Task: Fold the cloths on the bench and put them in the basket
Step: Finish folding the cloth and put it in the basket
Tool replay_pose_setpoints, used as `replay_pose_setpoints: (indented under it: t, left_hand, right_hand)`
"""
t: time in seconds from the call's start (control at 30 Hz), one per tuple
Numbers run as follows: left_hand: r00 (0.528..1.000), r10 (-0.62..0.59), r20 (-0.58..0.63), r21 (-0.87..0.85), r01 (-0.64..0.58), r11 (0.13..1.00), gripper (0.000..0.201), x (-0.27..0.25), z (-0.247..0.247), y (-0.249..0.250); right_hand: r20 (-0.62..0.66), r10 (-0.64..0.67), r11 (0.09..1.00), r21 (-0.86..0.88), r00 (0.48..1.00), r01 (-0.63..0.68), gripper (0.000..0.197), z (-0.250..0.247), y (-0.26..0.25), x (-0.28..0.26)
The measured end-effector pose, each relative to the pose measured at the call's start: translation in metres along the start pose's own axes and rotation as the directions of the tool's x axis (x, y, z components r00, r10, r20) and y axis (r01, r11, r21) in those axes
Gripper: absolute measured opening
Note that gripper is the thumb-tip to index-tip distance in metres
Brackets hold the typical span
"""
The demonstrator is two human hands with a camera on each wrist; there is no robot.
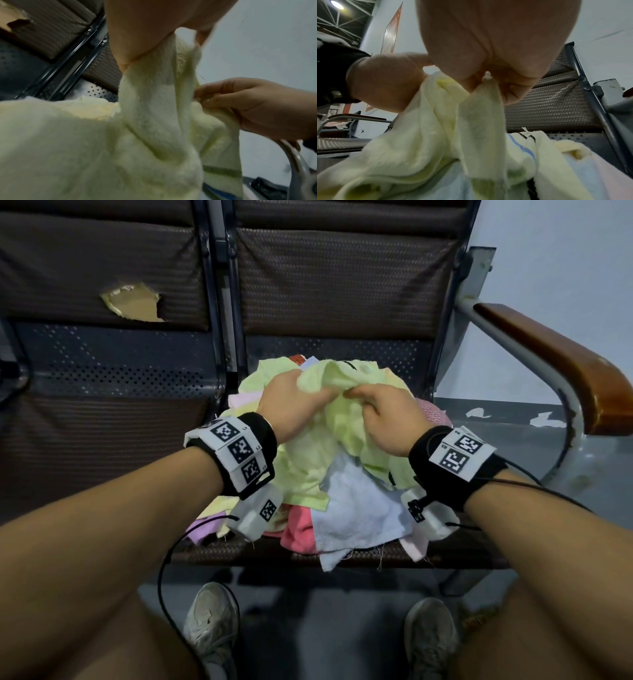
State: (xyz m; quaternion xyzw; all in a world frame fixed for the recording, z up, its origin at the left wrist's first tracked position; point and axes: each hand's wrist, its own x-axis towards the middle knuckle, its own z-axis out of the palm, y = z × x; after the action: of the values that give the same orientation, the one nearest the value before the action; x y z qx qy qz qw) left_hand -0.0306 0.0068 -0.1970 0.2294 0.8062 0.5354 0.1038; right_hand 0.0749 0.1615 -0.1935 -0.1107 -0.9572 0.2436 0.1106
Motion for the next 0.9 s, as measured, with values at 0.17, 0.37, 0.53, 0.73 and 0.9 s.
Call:
replay_pose_setpoints:
  t: [0.17,0.37,0.53,0.73,0.9]
  left_hand:
    - [0.991,0.05,-0.125,0.422,0.007,0.907,0.023,0.0,-0.006,-0.003]
    - [0.983,0.08,-0.167,0.155,-0.054,0.986,0.043,-0.002,-0.01,0.009]
    - [0.989,0.006,-0.148,-0.13,-0.026,0.991,0.044,-0.012,-0.004,0.013]
    - [0.988,-0.027,-0.153,-0.252,-0.012,0.968,0.033,-0.011,-0.006,0.015]
    - [0.993,-0.094,-0.072,-0.45,0.052,0.891,0.032,-0.01,-0.001,0.016]
  right_hand:
    - [-0.115,-0.05,0.998,0.043,0.992,0.055,0.044,-0.003,-0.002,-0.001]
    - [0.021,-0.026,0.999,0.02,0.999,0.026,0.057,0.003,-0.001,-0.002]
    - [0.403,0.142,0.986,-0.137,0.904,-0.094,0.059,0.017,0.01,-0.006]
    - [0.083,0.085,0.99,0.107,0.993,-0.093,0.041,0.011,0.003,0.0]
    - [0.34,0.016,0.977,0.196,0.94,-0.088,0.053,0.026,-0.021,-0.01]
